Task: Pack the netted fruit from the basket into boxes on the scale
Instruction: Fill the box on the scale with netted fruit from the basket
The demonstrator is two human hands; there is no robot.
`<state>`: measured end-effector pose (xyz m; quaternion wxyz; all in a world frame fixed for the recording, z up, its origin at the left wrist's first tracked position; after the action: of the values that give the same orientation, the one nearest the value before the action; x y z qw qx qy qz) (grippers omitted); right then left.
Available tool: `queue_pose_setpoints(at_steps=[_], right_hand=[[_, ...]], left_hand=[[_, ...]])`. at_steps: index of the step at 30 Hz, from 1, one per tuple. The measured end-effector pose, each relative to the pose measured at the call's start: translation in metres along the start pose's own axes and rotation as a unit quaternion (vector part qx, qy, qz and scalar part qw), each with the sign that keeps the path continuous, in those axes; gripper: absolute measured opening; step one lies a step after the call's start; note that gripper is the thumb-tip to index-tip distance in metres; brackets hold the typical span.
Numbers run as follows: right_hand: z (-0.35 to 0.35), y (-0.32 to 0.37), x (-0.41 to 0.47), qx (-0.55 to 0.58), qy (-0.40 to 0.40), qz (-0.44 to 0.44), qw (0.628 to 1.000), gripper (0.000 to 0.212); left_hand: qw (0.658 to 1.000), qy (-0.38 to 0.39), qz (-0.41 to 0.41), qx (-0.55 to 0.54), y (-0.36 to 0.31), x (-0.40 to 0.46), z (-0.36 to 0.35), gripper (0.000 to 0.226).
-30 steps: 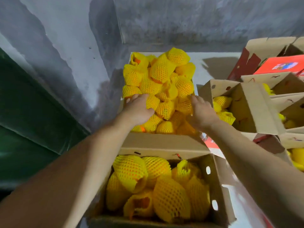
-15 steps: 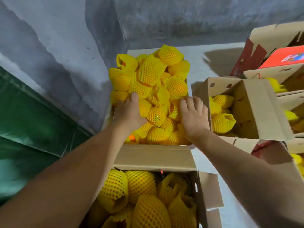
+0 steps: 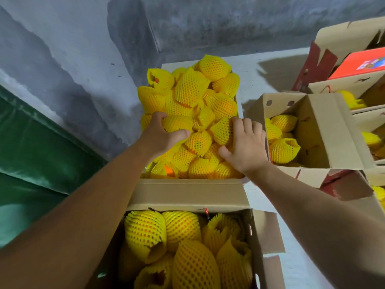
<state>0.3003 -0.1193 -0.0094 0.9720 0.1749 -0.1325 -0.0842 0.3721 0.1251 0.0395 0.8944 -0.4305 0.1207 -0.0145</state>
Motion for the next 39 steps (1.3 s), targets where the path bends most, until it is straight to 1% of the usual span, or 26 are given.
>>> queue_pose_setpoints(at_steps=[3, 6, 9, 11, 13, 15, 16, 17, 19, 20, 21, 22, 23, 24, 25, 26, 27, 28, 29, 30, 31, 32, 34, 35, 37, 39], right_hand=[[0.006, -0.001, -0.003, 0.055, -0.033, 0.006, 0.998, 0.079], [0.012, -0.007, -0.016, 0.193, -0.047, 0.0, 0.98, 0.077], [0.021, -0.009, -0.029, 0.302, -0.051, -0.022, 0.952, 0.076], [0.032, -0.006, -0.036, 0.347, -0.049, -0.048, 0.935, 0.074], [0.052, -0.001, -0.045, 0.403, -0.048, -0.079, 0.911, 0.069], [0.083, 0.008, -0.06, 0.481, -0.063, -0.096, 0.869, 0.066], [0.1, 0.015, -0.071, 0.534, -0.075, -0.097, 0.837, 0.063], [0.115, 0.024, -0.082, 0.598, -0.084, -0.099, 0.791, 0.061], [0.132, 0.049, -0.111, 0.713, -0.065, -0.096, 0.692, 0.063], [0.136, 0.062, -0.128, 0.742, -0.048, -0.093, 0.663, 0.069], [0.137, 0.073, -0.146, 0.749, -0.042, -0.099, 0.653, 0.077], [0.138, 0.082, -0.166, 0.727, -0.057, -0.111, 0.675, 0.08], [0.142, 0.088, -0.183, 0.667, -0.093, -0.123, 0.729, 0.079], [0.149, 0.093, -0.199, 0.575, -0.134, -0.116, 0.799, 0.075], [0.156, 0.101, -0.21, 0.474, -0.157, -0.079, 0.863, 0.072], [0.16, 0.111, -0.218, 0.38, -0.149, -0.032, 0.912, 0.072], [0.159, 0.118, -0.22, 0.296, -0.105, -0.003, 0.949, 0.075], [0.154, 0.123, -0.22, 0.216, -0.035, 0.003, 0.976, 0.081], [0.147, 0.126, -0.222, 0.14, 0.036, -0.006, 0.989, 0.085], [0.142, 0.126, -0.227, 0.084, 0.082, -0.019, 0.993, 0.085], [0.143, 0.13, -0.233, 0.06, 0.093, -0.034, 0.993, 0.081], [0.148, 0.136, -0.239, 0.068, 0.074, -0.046, 0.994, 0.074], [0.161, 0.156, -0.252, 0.159, 0.015, -0.068, 0.985, 0.062], [0.165, 0.17, -0.257, 0.214, 0.003, -0.074, 0.974, 0.057], [0.164, 0.204, -0.268, 0.304, 0.018, -0.061, 0.951, 0.05], [0.155, 0.242, -0.279, 0.352, 0.078, -0.025, 0.932, 0.061]], left_hand=[[0.994, -0.002, 0.029, -0.107, 0.0, -0.017, 0.0, 0.079], [0.977, -0.005, 0.042, -0.208, -0.001, -0.039, 0.0, 0.075], [0.95, 0.017, 0.052, -0.307, 0.001, -0.062, 0.003, 0.06], [0.935, 0.026, 0.054, -0.349, 0.001, -0.079, 0.01, 0.049], [0.926, 0.019, 0.056, -0.373, 0.003, -0.099, 0.021, 0.036], [0.916, 0.01, 0.05, -0.397, 0.007, -0.126, 0.033, 0.018], [0.909, 0.008, 0.045, -0.414, 0.013, -0.139, 0.039, 0.013], [0.903, 0.008, 0.038, -0.428, 0.02, -0.152, 0.044, 0.012], [0.89, 0.013, 0.028, -0.454, 0.032, -0.176, 0.055, 0.021], [0.876, 0.018, 0.042, -0.48, 0.04, -0.187, 0.058, 0.035], [0.859, 0.023, 0.067, -0.507, 0.048, -0.197, 0.06, 0.051], [0.847, 0.024, 0.087, -0.524, 0.054, -0.207, 0.062, 0.065], [0.841, 0.02, 0.096, -0.532, 0.06, -0.216, 0.065, 0.073], [0.838, 0.018, 0.098, -0.536, 0.064, -0.225, 0.069, 0.077], [0.835, 0.018, 0.095, -0.542, 0.068, -0.234, 0.073, 0.077], [0.831, 0.02, 0.089, -0.548, 0.071, -0.241, 0.077, 0.075], [0.828, 0.022, 0.085, -0.554, 0.074, -0.247, 0.082, 0.072], [0.826, 0.024, 0.082, -0.557, 0.077, -0.253, 0.086, 0.071], [0.827, 0.026, 0.08, -0.555, 0.08, -0.259, 0.09, 0.072], [0.83, 0.028, 0.078, -0.551, 0.082, -0.264, 0.093, 0.074], [0.834, 0.034, 0.075, -0.546, 0.083, -0.27, 0.096, 0.077], [0.836, 0.04, 0.074, -0.543, 0.085, -0.276, 0.099, 0.08], [0.831, 0.049, 0.079, -0.549, 0.089, -0.286, 0.104, 0.082], [0.828, 0.052, 0.079, -0.552, 0.089, -0.291, 0.105, 0.082], [0.829, 0.062, 0.077, -0.551, 0.088, -0.301, 0.105, 0.08], [0.826, 0.079, 0.068, -0.554, 0.084, -0.312, 0.104, 0.079]])
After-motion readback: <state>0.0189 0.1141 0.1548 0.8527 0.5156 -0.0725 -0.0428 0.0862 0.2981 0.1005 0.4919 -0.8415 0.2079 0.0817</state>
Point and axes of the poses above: each hand's wrist, its own x-axis towards the middle knuckle, its own z-axis out of the back of the hand, y = z × x, the point moved 6 cm from there along x, towards the middle knuckle, and after that the axes turned 3 degrees about -z, right-handed, at the moved point
